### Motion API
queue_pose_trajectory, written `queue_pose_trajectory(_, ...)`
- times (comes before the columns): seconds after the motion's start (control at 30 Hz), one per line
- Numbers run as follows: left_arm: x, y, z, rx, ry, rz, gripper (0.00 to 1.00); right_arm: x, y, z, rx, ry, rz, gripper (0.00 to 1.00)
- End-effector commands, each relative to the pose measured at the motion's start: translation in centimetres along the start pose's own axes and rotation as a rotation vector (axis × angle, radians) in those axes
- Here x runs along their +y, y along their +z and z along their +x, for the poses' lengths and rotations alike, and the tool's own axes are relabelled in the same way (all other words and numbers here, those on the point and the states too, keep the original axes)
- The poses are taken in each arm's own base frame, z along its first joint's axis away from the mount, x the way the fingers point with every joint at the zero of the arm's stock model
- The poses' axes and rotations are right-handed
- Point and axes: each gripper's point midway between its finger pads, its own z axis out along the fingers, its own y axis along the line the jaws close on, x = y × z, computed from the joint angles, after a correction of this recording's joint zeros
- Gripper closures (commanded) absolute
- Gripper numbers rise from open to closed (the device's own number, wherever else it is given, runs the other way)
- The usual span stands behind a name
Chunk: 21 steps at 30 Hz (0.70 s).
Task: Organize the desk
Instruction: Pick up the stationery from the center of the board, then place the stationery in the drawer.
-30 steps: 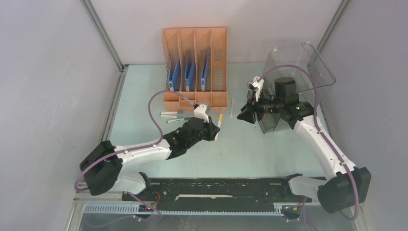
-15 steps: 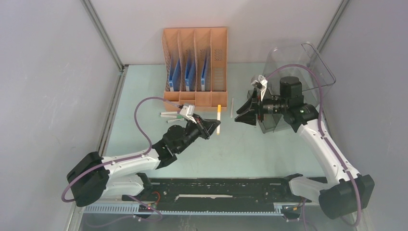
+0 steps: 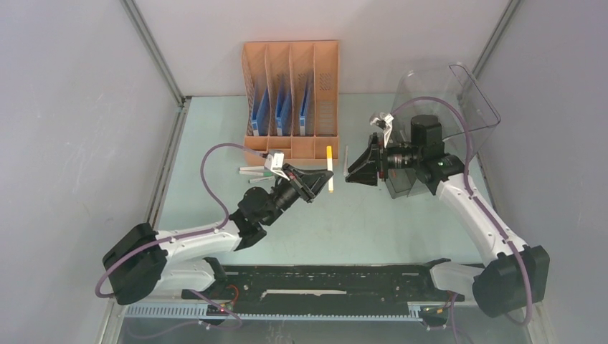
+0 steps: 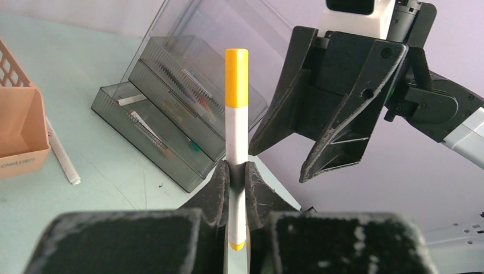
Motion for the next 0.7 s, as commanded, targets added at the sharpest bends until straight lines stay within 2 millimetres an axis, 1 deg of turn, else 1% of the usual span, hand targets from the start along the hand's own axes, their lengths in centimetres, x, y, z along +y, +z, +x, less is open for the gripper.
queue_pose_trajectory(0.0, -2.8, 1.3, -2.1, -0.067, -0.024, 0.087, 1.0, 0.4, 0.9, -0.2, -0.002, 0.018, -0.044, 0.45)
queue_pose_trajectory(0.17, -3.3, 1.8, -2.1, -0.075, -0.032, 0.103, 1.0, 0.7, 1.8, 0.4, 0.022, 0.024, -0.066, 0.43)
queue_pose_trajectory(0.43, -3.8, 2.5, -2.1, -0.085, -0.043, 0.121, 1.0, 0.5, 2.6, 1.1, 0.045, 0.044, -0.063, 0.43)
queue_pose_trajectory(0.53, -4.0, 2.8, -2.0, -0.087, -0.05, 0.127, 1.0, 0.6, 2.9, 1.1, 0.048, 0.051, -0.069, 0.44)
queue_pose_trajectory(0.67, -3.9, 3.1, -1.8, -0.089, -0.055, 0.128, 1.0, 0.6, 3.1, 1.1, 0.049, 0.071, -0.069, 0.48)
